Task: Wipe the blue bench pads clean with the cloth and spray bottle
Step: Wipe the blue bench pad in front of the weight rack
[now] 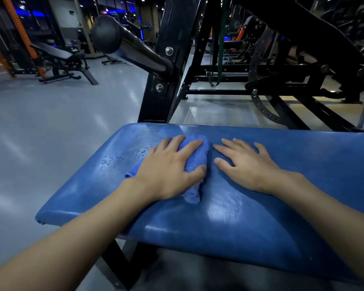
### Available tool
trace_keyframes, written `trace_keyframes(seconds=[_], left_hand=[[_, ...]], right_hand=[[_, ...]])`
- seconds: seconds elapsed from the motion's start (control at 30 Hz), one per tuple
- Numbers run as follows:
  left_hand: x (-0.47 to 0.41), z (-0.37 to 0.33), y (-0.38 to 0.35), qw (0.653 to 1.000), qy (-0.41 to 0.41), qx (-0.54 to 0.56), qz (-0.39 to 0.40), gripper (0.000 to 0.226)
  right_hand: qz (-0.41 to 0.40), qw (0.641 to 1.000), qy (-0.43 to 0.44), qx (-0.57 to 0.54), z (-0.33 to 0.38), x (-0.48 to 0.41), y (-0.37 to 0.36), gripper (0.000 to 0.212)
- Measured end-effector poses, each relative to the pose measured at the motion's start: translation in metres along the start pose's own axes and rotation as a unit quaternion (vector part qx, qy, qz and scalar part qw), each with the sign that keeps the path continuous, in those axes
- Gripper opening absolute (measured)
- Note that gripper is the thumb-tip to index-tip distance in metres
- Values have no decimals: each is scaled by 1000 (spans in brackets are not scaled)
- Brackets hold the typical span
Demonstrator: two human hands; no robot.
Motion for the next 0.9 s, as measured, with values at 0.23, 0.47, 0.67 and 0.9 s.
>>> trace_keyframes(seconds=[0.23, 0.47, 0.67, 0.9], left_hand=[[-98, 48, -24, 998, 38, 43, 0, 82], [-117, 57, -32, 999, 39, 26, 1, 71], [-40, 27, -13, 1000, -1, 23, 13, 73], [73, -6, 18, 999, -34, 13, -30, 73]], right_hand=[[-9, 1000, 0, -11, -2, 1, 0, 58], [-15, 1000, -5, -24, -3, -1, 3, 57], [-21, 999, -14, -23, -3, 2, 4, 58], [15, 999, -34, 32, 1, 2, 6, 56]])
Point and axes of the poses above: each hand's wrist, its own x-axis away from the middle knuckle, its own y-axis out of the back of the hand, z = x × y, the point moved 9 cm from there along -x, towards the middle knuckle, and after that the axes turned 7 degrees about -y, right-handed, at the moved point
